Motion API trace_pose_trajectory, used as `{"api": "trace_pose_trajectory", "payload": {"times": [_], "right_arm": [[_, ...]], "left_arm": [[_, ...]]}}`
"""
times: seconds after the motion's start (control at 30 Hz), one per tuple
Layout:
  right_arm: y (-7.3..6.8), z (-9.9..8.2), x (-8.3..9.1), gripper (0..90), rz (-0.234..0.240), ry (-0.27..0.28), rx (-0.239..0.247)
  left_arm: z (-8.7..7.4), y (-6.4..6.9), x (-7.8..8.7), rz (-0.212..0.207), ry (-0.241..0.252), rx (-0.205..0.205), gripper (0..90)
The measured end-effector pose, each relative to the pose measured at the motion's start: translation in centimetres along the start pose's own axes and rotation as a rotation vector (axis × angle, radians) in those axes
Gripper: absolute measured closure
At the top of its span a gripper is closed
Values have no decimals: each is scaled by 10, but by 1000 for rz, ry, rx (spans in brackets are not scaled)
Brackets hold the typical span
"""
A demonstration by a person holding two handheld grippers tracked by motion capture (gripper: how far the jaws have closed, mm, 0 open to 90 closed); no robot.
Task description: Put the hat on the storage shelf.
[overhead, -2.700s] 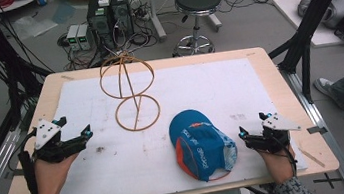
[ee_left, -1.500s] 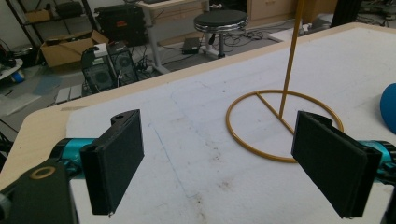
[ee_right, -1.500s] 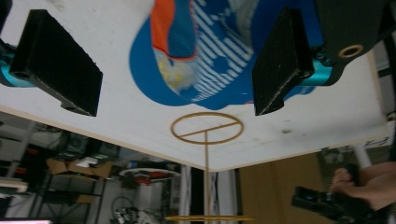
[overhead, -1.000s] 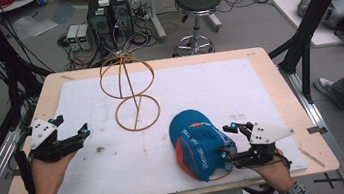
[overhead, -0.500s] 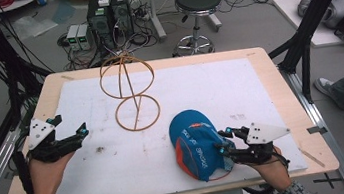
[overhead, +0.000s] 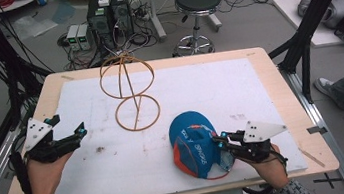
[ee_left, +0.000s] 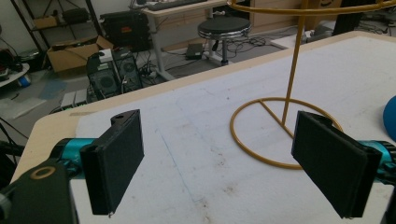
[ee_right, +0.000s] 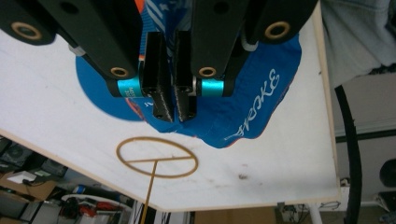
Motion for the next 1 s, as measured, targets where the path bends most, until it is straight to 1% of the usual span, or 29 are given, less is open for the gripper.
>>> {"api": "trace_pose_trajectory", "payload": {"times": [0.1,0.13,0.17,0.2,0.27,0.3,0.33,0.37,0.4,0.47,0.5,0.53,0.57,0.6,0.63,0.67,0.7,0.73,0.77,0.8,0.83,0.87,0.93,1.0], "right_arm": [[3,10,-3,875,-7,16,-43],[3,10,-3,875,-7,16,-43],[6,16,-5,876,-7,21,-71],[7,19,-6,876,-9,28,-81],[8,21,-6,877,-12,33,-87],[11,28,-9,877,-22,40,-106],[11,28,-9,877,-22,40,-106],[14,34,-10,877,-24,47,-122],[14,34,-10,877,-24,47,-122],[22,43,-12,877,-46,64,-139],[22,43,-12,877,-46,64,-139],[28,49,-11,878,-59,80,-165],[28,49,-11,878,-59,80,-165],[34,55,-12,878,-75,93,-180],[34,55,-12,878,-75,93,-180],[37,58,-12,878,-83,96,-189],[43,64,-12,878,-92,105,-206],[43,64,-12,878,-92,105,-206],[49,71,-13,878,-106,114,-220],[51,74,-13,878,-112,115,-230],[51,74,-13,878,-112,115,-230],[54,78,-13,878,-123,120,-231],[62,89,-13,878,-147,136,-255],[68,97,-14,877,-166,148,-261]], "left_arm": [[0,0,0,1,2,3,171],[0,-1,1,1,3,2,171],[0,-1,1,3,4,3,171],[1,-1,1,2,6,2,171],[1,-1,2,3,6,3,171],[1,-2,2,5,8,4,171],[1,-2,2,5,8,4,171],[1,-2,3,6,9,4,171],[1,-2,3,6,9,4,171],[2,-2,3,7,12,5,171],[2,-3,4,7,12,4,171],[2,-3,4,8,13,4,171],[2,-3,4,9,15,6,171],[3,-3,4,8,15,6,171],[3,-3,5,8,16,6,171],[3,-4,5,9,15,4,171],[3,-4,5,9,17,7,171],[3,-4,5,9,17,7,171],[3,-4,5,9,18,8,171],[3,-4,5,9,18,8,171],[3,-4,5,9,18,8,171],[3,-4,5,10,17,7,171],[3,-4,5,10,18,8,171],[3,-5,6,10,20,8,171]]}}
Point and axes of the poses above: each handheld gripper's, and its own axes: x roughly backward along the jaws, z roughly out of its top, y roughly to its right, the point moved 3 cm from there along -x, roughly forward along the jaws, and after that the axes turned 9 degrees about -z, right-handed, at the moved point
